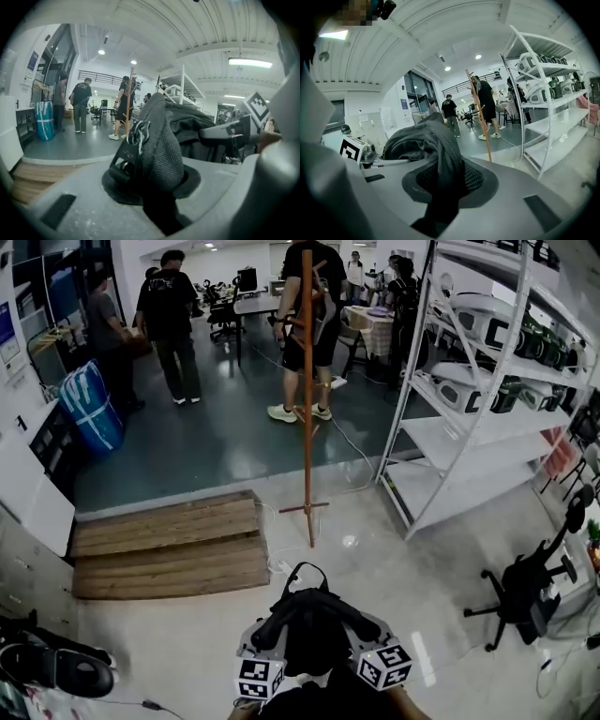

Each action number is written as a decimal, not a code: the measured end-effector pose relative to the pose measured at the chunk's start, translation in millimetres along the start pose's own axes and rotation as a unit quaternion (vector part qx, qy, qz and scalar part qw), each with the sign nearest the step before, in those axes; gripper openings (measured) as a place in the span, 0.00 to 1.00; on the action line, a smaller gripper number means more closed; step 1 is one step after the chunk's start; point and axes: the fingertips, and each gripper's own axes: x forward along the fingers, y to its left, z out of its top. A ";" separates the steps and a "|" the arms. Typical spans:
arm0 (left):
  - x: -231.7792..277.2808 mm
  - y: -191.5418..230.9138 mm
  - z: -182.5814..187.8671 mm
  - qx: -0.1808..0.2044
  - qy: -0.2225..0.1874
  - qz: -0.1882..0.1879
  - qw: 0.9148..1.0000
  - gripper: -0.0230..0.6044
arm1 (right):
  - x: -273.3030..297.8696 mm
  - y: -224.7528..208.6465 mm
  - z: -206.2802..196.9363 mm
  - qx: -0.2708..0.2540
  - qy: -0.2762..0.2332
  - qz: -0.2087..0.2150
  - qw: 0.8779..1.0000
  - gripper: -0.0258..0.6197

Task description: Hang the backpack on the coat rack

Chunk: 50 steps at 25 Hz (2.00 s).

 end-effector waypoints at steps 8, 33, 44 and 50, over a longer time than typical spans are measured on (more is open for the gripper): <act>5.3 28.8 2.0 -0.003 -0.003 0.014 1.000 0.21 | 31.7 8.4 5.0 -0.003 0.003 0.015 1.000 0.15; 204.5 73.1 76.9 -0.021 0.007 0.043 0.999 0.21 | 179.4 -136.9 96.9 -0.010 0.013 0.053 0.998 0.15; 278.3 86.2 114.5 -0.024 -0.006 0.073 0.997 0.21 | 235.1 -194.3 142.0 -0.022 0.009 0.086 0.996 0.15; 305.0 95.1 132.0 -0.021 -0.008 0.080 0.997 0.21 | 255.9 -211.7 160.0 -0.020 -0.001 0.085 0.996 0.15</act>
